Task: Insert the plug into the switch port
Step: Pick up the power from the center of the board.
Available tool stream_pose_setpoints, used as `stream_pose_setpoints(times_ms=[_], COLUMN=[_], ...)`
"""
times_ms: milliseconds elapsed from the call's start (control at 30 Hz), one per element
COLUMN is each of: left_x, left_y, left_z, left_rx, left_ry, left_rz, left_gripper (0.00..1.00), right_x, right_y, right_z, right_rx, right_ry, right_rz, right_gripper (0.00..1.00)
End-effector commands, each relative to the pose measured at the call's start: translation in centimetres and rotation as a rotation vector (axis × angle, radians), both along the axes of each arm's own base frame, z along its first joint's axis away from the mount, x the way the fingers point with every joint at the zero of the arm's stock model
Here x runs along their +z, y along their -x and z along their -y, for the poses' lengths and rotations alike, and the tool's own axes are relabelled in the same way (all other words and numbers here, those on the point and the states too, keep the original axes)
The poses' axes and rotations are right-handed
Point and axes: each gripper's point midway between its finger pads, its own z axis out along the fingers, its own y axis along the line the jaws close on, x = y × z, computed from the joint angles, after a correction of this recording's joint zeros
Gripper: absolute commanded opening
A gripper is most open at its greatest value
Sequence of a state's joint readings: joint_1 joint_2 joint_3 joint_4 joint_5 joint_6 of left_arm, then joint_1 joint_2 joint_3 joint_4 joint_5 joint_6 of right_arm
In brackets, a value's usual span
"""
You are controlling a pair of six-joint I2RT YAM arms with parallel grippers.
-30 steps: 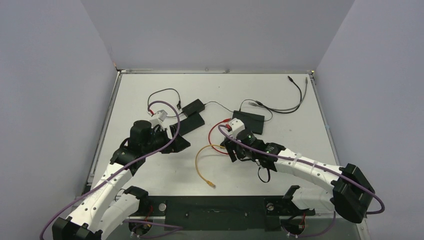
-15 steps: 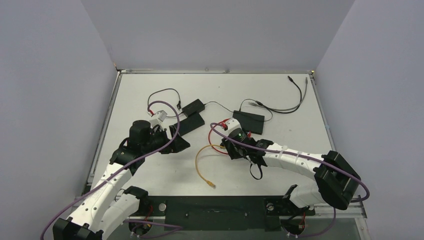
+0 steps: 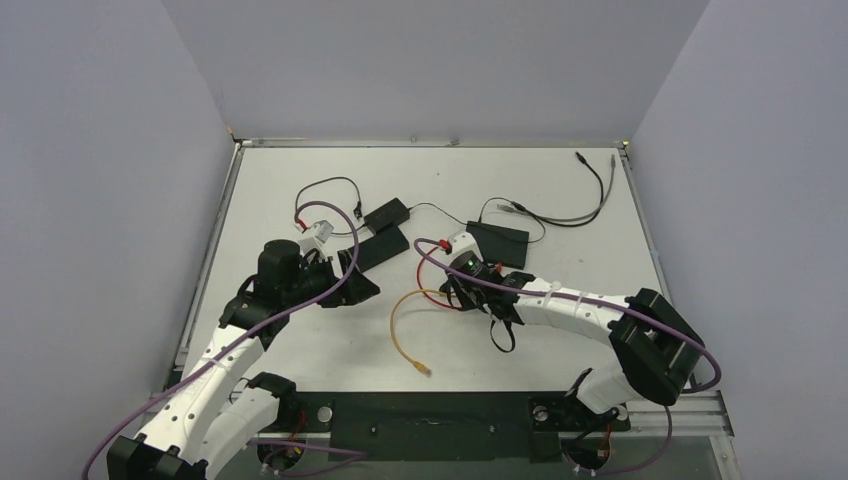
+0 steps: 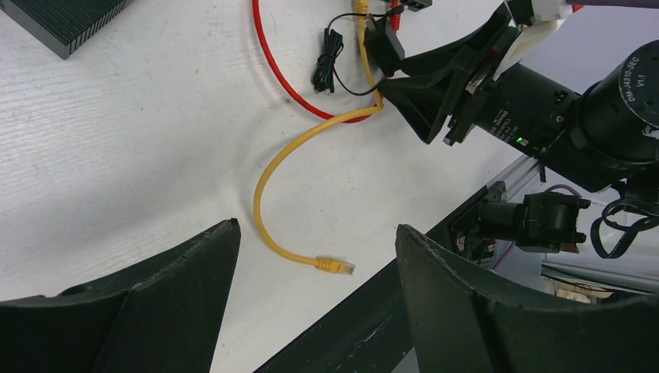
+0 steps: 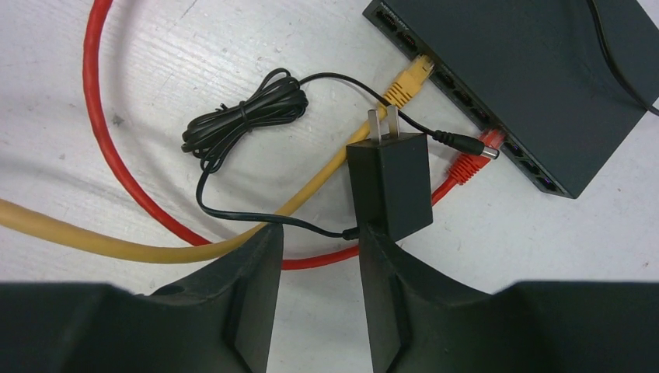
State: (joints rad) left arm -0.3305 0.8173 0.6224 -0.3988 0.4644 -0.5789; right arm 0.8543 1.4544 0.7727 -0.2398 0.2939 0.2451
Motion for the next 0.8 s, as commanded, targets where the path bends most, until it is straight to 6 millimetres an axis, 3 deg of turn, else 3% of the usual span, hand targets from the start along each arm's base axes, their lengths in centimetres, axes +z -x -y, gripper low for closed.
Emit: stream_pose_setpoints(times_ms=[0,500,767], left_x=[1.9,1.7,1.8], left_y=[-0.7,-0.8,-0.8], left_z=[0.3,0.3,0.2], left_rx=[-0.022,-0.020,-0.018], left_ry=[0.022,0.027,0.027], left_rz=[0.068,0.060,0.060], left_gripper=[0.71,0.71,0.71], right_x=[1.2,0.3,1.5], right_y=[-1.8,-3.1,-3.6], right_z=[-0.6,-1.9,-1.6], right_rx=[-0.039,-0.042,-0.058], right_ry=[-0.019,-0.031,-0.037], right_rz=[0.047,0.052,0.097], right_gripper=[0.36,0.20,0.06])
